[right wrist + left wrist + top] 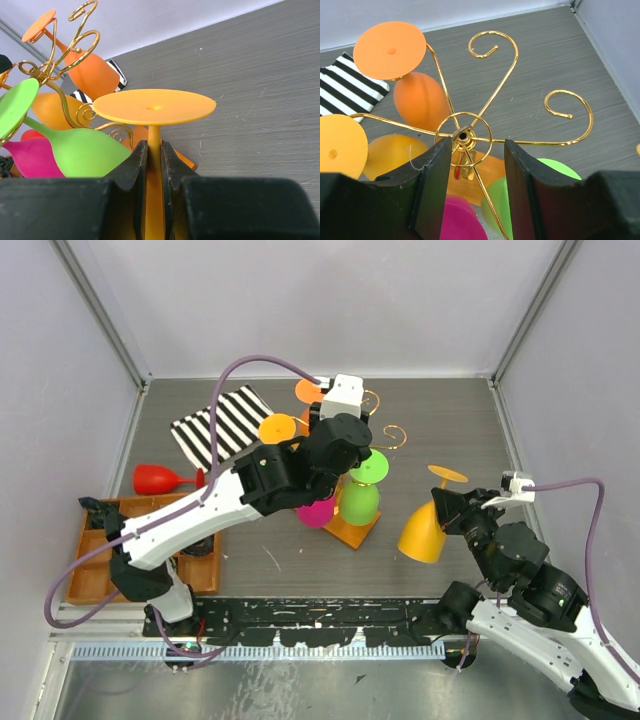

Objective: Place the wine glass upside down on the wine glass rack
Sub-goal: Adjust the wine rack at the center of the board.

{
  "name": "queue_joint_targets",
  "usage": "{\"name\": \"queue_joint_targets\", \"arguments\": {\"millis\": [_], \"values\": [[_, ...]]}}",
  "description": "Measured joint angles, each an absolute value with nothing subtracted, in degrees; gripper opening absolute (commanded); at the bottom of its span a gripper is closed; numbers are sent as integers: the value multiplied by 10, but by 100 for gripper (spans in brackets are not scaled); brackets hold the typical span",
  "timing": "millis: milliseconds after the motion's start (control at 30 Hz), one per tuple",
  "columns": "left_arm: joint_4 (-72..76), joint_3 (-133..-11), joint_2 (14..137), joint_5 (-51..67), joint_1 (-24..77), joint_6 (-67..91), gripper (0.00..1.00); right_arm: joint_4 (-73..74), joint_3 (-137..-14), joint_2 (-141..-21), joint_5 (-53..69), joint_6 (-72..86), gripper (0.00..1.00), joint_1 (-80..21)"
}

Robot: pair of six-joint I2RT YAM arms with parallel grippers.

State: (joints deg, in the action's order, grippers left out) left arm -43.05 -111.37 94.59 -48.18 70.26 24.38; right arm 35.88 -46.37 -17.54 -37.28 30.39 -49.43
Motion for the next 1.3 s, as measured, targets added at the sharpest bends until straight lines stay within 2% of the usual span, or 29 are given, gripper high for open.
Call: {"name": "queue_joint_targets", "arguments": {"millis": [267, 633, 867, 1167, 1300], "values": [[-433, -1121, 977, -522, 703, 242, 57, 362, -463, -175, -372, 304, 1, -494], [-441, -1133, 997, -546, 696, 230, 57, 365, -451, -175, -372, 305, 1, -494], [-443, -1133, 997, -527, 675, 241, 54, 365, -450, -175, -372, 306, 1, -494], [-445, -1133, 997, -489, 657, 260, 43, 365, -446, -175, -372, 309, 1, -494], [-448, -1132, 997, -477, 654, 265, 42, 365, -444, -175, -372, 310, 1, -494]]}}
